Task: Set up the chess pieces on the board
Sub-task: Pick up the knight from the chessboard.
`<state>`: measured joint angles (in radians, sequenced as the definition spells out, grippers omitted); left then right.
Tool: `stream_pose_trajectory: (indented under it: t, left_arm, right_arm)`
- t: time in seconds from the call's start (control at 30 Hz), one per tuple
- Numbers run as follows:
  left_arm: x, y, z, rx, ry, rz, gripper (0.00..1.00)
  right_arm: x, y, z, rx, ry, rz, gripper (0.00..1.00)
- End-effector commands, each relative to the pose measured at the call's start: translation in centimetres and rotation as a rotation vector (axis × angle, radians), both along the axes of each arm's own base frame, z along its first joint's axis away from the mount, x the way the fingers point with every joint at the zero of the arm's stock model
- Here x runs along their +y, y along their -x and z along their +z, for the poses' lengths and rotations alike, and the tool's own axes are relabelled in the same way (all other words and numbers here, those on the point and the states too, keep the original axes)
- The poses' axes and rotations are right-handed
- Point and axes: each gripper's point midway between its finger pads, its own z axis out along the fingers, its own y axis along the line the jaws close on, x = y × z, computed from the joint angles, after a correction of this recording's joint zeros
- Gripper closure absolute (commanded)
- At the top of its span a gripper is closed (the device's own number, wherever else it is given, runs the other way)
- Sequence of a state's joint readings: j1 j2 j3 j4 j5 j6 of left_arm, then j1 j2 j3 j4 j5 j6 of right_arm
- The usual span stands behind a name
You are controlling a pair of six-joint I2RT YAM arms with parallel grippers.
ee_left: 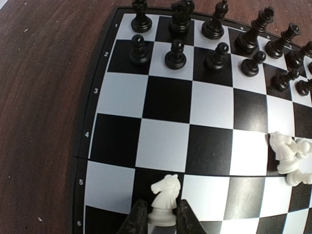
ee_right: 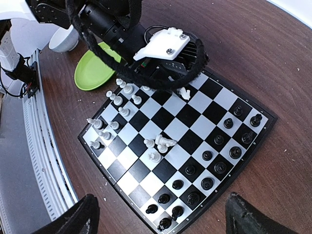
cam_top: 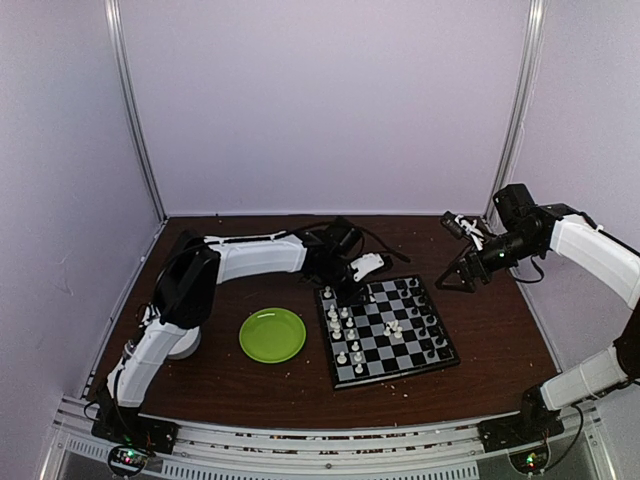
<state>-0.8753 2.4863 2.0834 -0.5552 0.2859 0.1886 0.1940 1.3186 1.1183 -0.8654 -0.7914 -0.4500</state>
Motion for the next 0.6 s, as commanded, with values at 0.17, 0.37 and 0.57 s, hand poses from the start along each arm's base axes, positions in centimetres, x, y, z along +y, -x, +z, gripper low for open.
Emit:
stream_pose_trajectory:
  t: [0.17, 0.37, 0.57]
  left_arm:
    - [0.3, 1.0, -0.7, 0.001, -0.026, 0.004, 0.85]
    - [0.4, 0.3, 4.3, 0.004, 0.079, 0.071, 0.85]
    - [1.6, 1.0, 11.4, -0.032, 0.24, 0.138, 0.86]
  right_arm:
    - [0.1, 0.1, 0.4, -0.006, -0.013, 0.014, 0.11]
    - [-1.2, -2.2, 2.5, -0.095, 0.031, -0.101, 0.09]
    - [-3.0, -5.2, 6.4, -0.065, -0.089, -0.266, 0.01]
